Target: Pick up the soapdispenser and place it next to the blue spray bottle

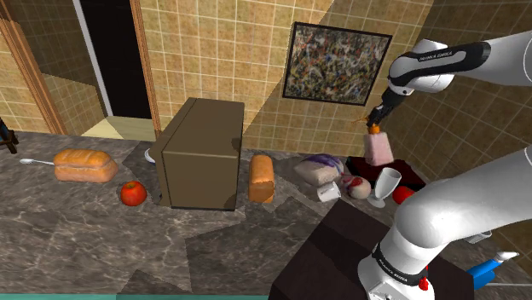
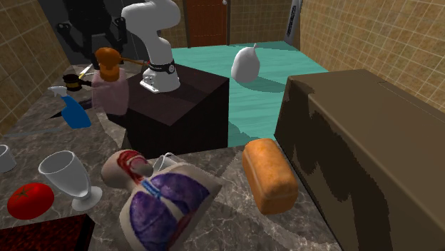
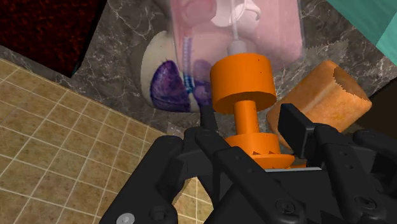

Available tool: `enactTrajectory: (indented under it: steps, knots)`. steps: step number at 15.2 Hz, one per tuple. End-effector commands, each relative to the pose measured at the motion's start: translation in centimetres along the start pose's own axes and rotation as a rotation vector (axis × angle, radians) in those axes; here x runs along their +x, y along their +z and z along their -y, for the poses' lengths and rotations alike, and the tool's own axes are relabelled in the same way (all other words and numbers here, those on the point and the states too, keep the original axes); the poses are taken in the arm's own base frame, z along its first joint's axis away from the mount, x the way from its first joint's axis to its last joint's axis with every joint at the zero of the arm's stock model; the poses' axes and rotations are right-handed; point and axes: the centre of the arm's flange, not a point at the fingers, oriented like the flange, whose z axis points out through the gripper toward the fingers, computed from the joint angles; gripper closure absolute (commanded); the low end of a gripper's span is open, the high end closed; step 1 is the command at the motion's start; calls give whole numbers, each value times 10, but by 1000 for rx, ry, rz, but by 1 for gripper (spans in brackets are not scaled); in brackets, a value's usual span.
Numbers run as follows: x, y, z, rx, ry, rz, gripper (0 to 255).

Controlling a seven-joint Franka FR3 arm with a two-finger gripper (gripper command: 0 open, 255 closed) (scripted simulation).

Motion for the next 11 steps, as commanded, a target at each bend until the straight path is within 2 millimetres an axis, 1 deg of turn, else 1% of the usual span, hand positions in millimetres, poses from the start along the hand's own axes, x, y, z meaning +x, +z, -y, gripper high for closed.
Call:
enactTrajectory:
  steps: [1, 11]
  knots:
    - [-22, -6, -11, 0, -1, 0, 255]
    - [-139, -33, -66, 0, -1, 0, 255]
